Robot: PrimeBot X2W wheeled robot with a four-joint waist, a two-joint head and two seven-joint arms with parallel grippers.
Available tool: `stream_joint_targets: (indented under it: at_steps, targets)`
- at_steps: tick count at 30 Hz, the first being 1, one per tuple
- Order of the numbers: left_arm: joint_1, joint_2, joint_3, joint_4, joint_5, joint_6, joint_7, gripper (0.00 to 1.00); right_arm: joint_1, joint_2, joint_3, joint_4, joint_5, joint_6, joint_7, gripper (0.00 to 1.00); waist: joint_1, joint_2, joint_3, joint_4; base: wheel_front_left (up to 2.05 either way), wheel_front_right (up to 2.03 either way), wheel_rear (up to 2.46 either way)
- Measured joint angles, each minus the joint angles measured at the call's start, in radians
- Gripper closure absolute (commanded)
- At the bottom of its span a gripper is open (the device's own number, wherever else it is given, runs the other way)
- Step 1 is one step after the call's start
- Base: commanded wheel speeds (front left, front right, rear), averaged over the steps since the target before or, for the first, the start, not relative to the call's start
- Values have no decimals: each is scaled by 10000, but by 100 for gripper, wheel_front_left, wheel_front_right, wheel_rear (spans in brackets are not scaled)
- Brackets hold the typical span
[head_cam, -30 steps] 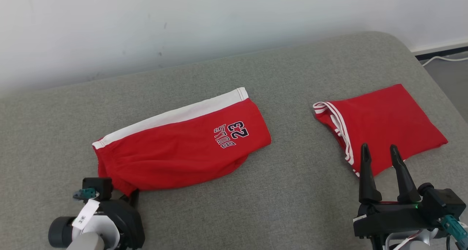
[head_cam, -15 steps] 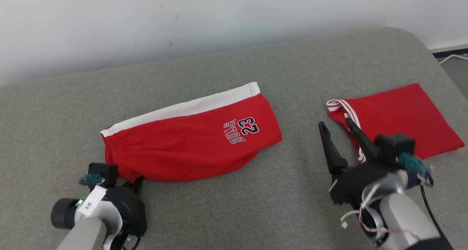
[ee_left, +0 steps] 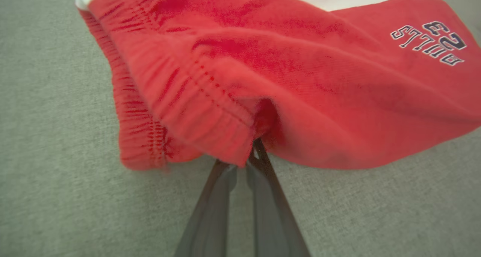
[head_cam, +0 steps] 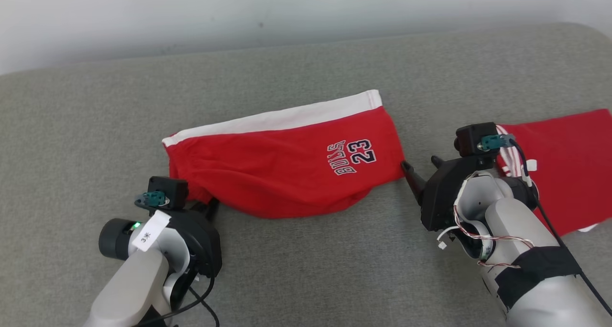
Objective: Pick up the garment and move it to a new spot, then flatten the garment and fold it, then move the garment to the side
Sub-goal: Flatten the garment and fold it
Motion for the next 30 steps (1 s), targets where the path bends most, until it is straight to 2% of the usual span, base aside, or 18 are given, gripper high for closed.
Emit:
stream_joint_targets:
  at_steps: [10, 22, 23, 24, 25, 26, 27, 28, 29, 30]
  targets:
    - [-244, -171, 8, 395, -2, -94, -290, 100, -848, 192, 155, 1235, 205, 105, 830, 0, 0, 0, 301, 387, 0, 0, 0]
    - [-418, -268, -38, 978, -2, -174, -600, 100, -1470, 318, 4, 2046, 652, 261, 834, 0, -2, 0, 208, 449, 0, 0, 0]
    - [-436, -274, -50, 1009, -2, -176, -604, 99, -1545, 322, 10, 2086, 704, 276, 832, 5, -2, 0, 199, 450, 0, 0, 0]
    - [-467, -282, -67, 1051, -2, -178, -635, 99, -1615, 332, 13, 2142, 740, 311, 826, 21, -2, 0, 190, 453, 0, 0, 0]
    - [-494, -291, -79, 1095, -4, -178, -648, 99, -1652, 343, 17, 2190, 773, 347, 777, 44, -2, 0, 180, 456, 0, 0, 0]
    - [-510, -303, -88, 1145, -4, -180, -681, 99, -1668, 345, 36, 2274, 773, 349, 754, 59, -2, 0, 169, 460, 0, 0, 0]
    - [-512, -314, -96, 1197, -2, -182, -711, 98, -1668, 347, 52, 2368, 775, 359, 752, 62, -2, -1, 158, 465, 0, 0, 0]
    - [-514, -320, -100, 1233, -2, -232, -731, 98, -1667, 347, 71, 2435, 775, 362, 746, 73, -2, 0, 148, 470, 0, 0, 0]
    - [-527, -332, -109, 1275, -2, -247, -734, 98, -1667, 347, 82, 2506, 775, 405, 725, 92, -1, 0, 133, 476, 0, 0, 0]
    - [-537, -351, -115, 1310, -4, -247, -790, 97, -1667, 349, 111, 2587, 775, 435, 698, 100, -2, 0, 113, 483, 0, 0, 0]
